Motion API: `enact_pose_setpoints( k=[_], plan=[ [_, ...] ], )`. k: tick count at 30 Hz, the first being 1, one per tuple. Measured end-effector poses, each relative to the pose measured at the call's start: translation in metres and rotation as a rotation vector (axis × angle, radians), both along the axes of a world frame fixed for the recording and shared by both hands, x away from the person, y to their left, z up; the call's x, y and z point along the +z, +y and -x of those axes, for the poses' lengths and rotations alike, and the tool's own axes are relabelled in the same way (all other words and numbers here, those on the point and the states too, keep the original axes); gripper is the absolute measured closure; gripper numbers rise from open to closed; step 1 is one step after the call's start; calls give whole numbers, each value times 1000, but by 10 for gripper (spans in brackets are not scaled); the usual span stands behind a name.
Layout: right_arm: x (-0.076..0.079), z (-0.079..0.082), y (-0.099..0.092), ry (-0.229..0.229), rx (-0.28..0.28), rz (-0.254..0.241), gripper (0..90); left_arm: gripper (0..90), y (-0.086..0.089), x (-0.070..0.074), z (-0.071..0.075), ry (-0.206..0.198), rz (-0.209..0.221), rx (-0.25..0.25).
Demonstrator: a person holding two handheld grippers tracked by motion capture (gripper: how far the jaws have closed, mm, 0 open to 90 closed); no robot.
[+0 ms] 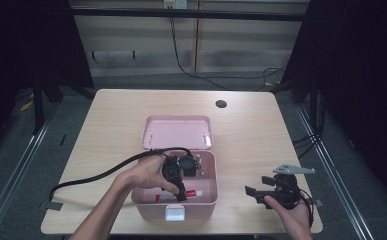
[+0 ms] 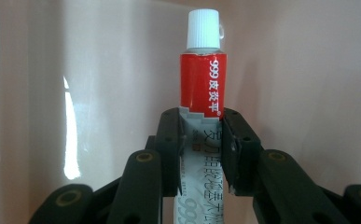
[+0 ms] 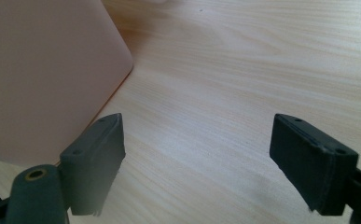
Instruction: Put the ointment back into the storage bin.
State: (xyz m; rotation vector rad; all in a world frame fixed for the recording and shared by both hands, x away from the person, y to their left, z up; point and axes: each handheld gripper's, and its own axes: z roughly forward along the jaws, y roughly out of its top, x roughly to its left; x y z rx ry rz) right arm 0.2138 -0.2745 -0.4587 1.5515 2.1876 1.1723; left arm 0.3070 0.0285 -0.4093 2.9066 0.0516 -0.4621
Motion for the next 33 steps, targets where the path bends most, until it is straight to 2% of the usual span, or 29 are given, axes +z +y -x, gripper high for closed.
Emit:
enact_pose_setpoints(
  k=[3, 17, 27, 28, 30, 33],
  plan=[
    [0, 0, 0, -3, 3, 0, 176, 707, 2, -3, -2, 4, 0, 13],
    [0, 0, 0, -6, 7, 4, 176, 706, -11, -29, 1, 43, -41, -8],
    [0, 0, 1, -8, 8, 12, 175, 706, -14, -40, 1, 70, -42, -10],
    [0, 0, 1, -8, 10, 13, 175, 706, -14, -41, 2, 74, -35, 7],
    [0, 0, 1, -9, 9, 11, 175, 706, -14, -41, 1, 69, -40, -11],
    [0, 0, 1, -9, 9, 12, 175, 705, -14, -43, 1, 70, -47, -6]
  ],
)
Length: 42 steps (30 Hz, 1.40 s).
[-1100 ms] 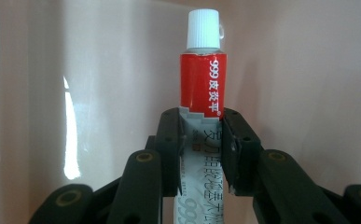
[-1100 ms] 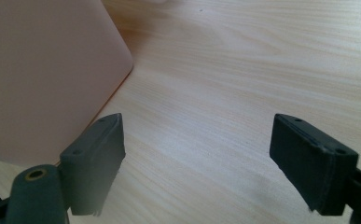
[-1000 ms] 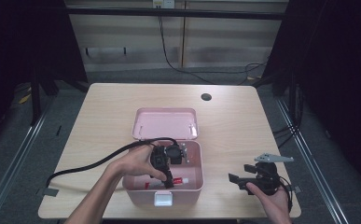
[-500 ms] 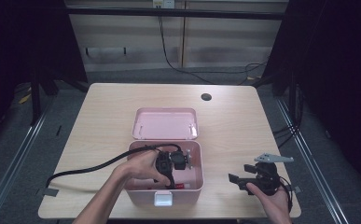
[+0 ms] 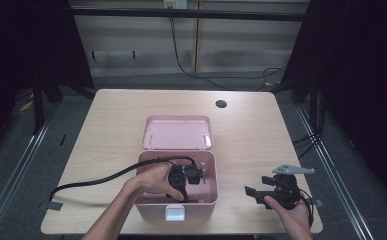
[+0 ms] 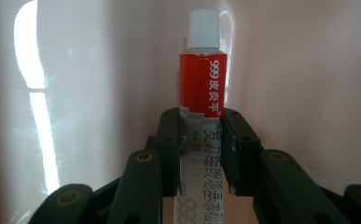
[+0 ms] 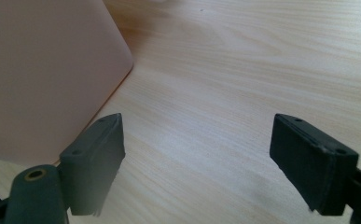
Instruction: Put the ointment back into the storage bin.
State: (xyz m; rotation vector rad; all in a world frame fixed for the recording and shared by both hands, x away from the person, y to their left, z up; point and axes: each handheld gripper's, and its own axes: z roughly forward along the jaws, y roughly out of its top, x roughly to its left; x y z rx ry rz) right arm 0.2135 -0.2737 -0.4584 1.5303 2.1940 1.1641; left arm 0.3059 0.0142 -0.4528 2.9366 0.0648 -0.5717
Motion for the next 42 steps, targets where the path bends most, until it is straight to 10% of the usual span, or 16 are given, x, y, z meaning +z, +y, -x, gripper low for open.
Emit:
enact_pose_setpoints(
  k=[16, 42],
  plan=[
    [0, 0, 0, 0, 0, -1, 175, 658, 0, 0, -2, 6, -19, 4],
    [0, 0, 0, 3, -2, -1, 175, 654, 23, 58, 2, -107, 84, 41]
  ],
)
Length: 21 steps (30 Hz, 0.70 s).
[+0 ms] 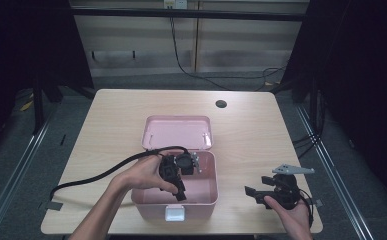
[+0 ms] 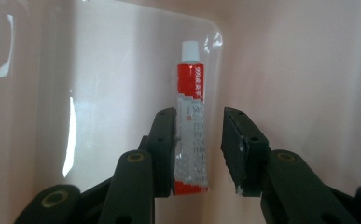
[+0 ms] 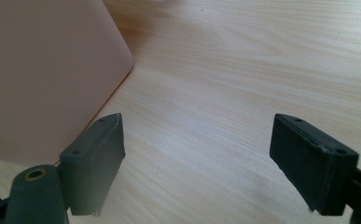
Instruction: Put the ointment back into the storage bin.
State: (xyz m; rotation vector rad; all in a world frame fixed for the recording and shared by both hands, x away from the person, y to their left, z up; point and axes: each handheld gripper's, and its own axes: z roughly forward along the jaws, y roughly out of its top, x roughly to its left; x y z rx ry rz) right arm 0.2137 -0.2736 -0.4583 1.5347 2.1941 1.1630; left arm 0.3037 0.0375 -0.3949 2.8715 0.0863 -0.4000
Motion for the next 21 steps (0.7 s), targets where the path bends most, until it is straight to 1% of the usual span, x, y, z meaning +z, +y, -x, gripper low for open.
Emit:
enact_pose_setpoints(
  k=[7, 8, 10, 14, 16, 17, 19, 21],
  plan=[
    [0, 0, 0, 2, 0, 0, 175, 654, 11, 17, 1, -30, 15, 6],
    [0, 0, 0, 2, 0, 0, 175, 654, 13, 19, 2, -37, 14, 0],
    [0, 0, 0, 2, 1, 1, 175, 654, 16, 23, 4, -42, 24, 0],
    [0, 0, 0, 2, -1, 0, 175, 638, 22, 31, 8, -60, 37, -18],
    [0, 0, 0, 1, 0, 1, 175, 638, 26, 35, 8, -72, 36, -15],
    [0, 0, 0, 2, -1, 0, 175, 638, 28, 37, 9, -72, 33, -22],
    [0, 0, 0, 2, -1, 1, 175, 638, 31, 41, 10, -79, 30, -18],
    [0, 0, 0, 2, -1, 1, 175, 640, 35, 45, 11, -91, 40, -13]
  ],
)
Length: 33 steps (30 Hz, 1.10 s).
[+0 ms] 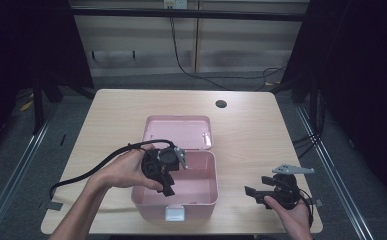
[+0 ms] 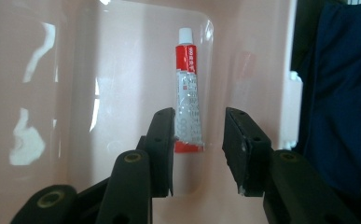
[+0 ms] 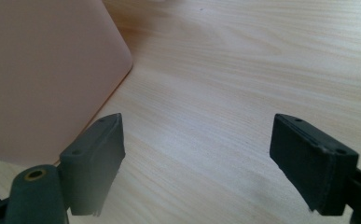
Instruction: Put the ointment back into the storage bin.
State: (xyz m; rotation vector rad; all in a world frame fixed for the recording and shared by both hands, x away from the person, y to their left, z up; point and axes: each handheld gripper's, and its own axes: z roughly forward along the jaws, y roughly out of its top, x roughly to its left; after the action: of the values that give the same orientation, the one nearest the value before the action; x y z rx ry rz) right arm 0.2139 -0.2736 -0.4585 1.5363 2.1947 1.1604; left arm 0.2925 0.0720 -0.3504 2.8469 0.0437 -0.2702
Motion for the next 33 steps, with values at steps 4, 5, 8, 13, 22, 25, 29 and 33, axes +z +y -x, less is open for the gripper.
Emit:
enact_pose_setpoints(
  k=[4, 5, 8, 13, 22, 25, 29, 33],
  plan=[
    [0, 0, 0, -1, -1, 0, 175, 606, 6, 8, 1, 1, 13, 4],
    [0, 0, 0, 0, -1, 0, 175, 607, 7, 9, 2, -1, 13, 4],
    [0, 0, 0, 0, 0, 1, 175, 617, 12, 14, 3, -15, 23, 12],
    [0, 0, 0, 1, -2, 1, 175, 636, 19, 22, 6, -40, 27, 26],
    [0, 0, 0, 0, -4, 2, 175, 635, 44, 26, 7, -48, 44, 66],
    [0, 0, 0, 0, -3, 1, 175, 616, 56, 28, 10, -59, 78, 72],
    [0, 0, 0, 0, -5, 1, 175, 607, 67, 33, 11, -74, 97, 88],
    [0, 0, 0, -1, -5, 1, 175, 598, 78, 37, 12, -88, 120, 122]
  ],
)
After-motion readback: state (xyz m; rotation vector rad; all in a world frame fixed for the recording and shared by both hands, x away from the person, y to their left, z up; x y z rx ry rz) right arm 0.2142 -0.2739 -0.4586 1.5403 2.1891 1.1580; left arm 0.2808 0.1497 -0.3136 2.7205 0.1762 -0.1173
